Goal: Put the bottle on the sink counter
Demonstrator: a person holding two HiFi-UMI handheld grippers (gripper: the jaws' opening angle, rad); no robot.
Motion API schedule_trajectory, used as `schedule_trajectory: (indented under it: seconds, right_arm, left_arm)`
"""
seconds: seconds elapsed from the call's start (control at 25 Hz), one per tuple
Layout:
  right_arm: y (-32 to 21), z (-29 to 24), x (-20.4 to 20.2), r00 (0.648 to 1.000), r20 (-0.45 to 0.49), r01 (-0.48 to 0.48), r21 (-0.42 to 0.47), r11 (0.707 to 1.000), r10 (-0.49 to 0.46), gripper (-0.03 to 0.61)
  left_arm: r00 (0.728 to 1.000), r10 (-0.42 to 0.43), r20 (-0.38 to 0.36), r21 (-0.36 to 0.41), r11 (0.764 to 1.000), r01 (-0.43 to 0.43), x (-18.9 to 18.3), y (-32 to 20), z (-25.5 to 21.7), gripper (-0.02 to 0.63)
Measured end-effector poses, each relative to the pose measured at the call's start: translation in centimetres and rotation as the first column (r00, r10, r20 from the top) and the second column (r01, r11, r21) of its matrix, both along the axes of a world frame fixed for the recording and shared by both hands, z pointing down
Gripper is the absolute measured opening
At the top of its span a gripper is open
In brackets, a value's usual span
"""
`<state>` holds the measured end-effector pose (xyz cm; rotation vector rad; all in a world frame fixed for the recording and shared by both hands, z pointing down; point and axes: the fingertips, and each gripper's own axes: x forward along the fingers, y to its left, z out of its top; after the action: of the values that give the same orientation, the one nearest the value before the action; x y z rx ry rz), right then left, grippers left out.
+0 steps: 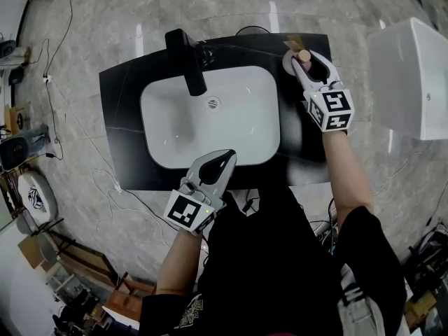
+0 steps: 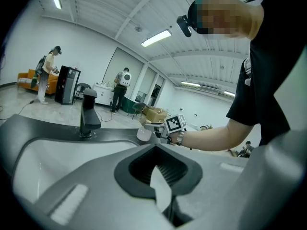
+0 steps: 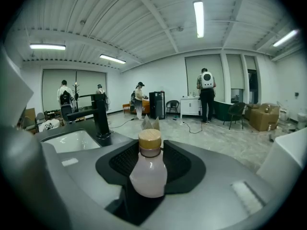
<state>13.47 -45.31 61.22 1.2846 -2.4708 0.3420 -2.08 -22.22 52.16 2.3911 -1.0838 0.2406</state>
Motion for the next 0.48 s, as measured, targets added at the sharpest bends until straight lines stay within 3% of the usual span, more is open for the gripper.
schedule_trajectory:
  seconds: [0.2,0.24,0.32,0.48]
  right_arm:
    - [3.1,-0.7,1.6,0.994,0.073,-0.08,-0.049,0.996,0.083,0.163]
    - [4.0,-1.0,1.9,0.992,0.079,-0.095,-0.052,0.994,0.099,0.137]
    - [5.8,-1.8,2.0,0.99,0.078,-0.112,-0.055,0.992,0.116,0.027]
    - [9.7,-4.5,0.8,0.985,0.109,-0.123,-0.076,0.989,0.131,0.028]
  left_arm:
    - [1.0,0.007,0.008,-0.004,1.0,-0.007,-1.2,1.6,0.1,0.002]
    - [1.0,0.01,0.003,-0.001,1.0,-0.01,-1.4,1.9,0.0,0.001]
    - [1.0,0.021,-0.011,0.008,1.0,-0.021,-1.8,2.7,-0.6,0.001]
    - [0.999,0.047,-0.021,0.04,0.998,-0.046,-3.4,4.8,-1.7,0.0]
